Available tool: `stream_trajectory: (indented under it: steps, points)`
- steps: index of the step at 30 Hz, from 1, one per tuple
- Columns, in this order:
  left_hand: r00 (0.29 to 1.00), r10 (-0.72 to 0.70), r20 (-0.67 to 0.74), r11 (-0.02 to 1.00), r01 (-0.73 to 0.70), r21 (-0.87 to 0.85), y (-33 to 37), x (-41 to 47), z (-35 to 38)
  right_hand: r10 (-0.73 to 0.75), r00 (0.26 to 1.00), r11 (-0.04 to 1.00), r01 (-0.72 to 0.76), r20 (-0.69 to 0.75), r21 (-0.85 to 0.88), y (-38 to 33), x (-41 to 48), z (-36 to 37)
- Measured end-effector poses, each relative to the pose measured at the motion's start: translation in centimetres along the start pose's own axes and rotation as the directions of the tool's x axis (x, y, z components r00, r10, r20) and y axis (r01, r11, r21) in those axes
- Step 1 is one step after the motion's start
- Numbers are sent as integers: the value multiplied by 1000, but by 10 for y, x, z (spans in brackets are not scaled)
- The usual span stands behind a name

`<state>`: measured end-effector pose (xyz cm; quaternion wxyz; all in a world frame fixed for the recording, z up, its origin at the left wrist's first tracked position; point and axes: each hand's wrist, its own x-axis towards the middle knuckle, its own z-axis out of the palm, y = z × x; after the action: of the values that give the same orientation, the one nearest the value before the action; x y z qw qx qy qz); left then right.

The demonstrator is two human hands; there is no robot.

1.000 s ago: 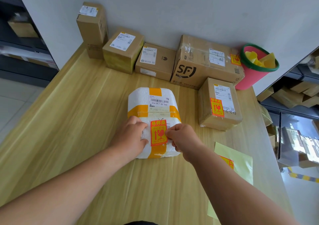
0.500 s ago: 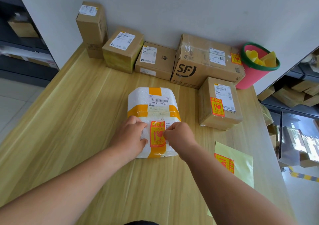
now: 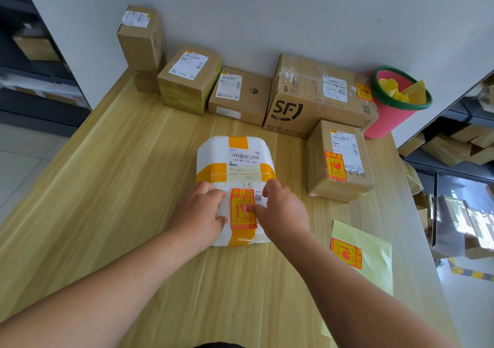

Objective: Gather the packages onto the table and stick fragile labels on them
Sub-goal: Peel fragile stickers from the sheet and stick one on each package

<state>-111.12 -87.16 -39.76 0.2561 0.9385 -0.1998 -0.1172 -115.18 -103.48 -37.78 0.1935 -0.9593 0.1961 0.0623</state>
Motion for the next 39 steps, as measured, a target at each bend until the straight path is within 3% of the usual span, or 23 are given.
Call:
stream_trajectory:
  steps: [2, 4, 7, 11, 27, 34, 36, 39]
  points:
    - [984, 127, -122, 992, -124, 31, 5, -2, -2, -197, 968, 976, 209, -158, 65, 10, -2, 7]
    - [926, 316, -208, 948, -300, 104, 11, -3, -1, -351, 895, 928, 372, -276, 27, 17, -4, 18]
    - [890, 429, -156, 895, -396, 204, 17, 1, 6, -421, 862, 904, 426, -284, -47, 21, -4, 27]
    - [926, 377, -39, 888, -349, 300, 15, 10, 14, -442, 874, 897, 424, -201, -126, 25, 0, 32]
    - [933, 357, -34, 883, -325, 338, 1, 10, 28, -353, 932, 921, 362, 84, -147, 44, -9, 36]
    - [940, 341, -2, 894, -324, 308, -3, 9, 29, -330, 940, 936, 338, 90, -98, 43, -14, 39]
    - [959, 282, -17, 928, -268, 260, 0, 7, 25, -263, 961, 964, 266, 85, -23, 40, -15, 36]
    - [997, -74, -8, 996, 74, 56, 2, 6, 18, -48, 997, 972, 33, 60, 231, 40, -15, 37]
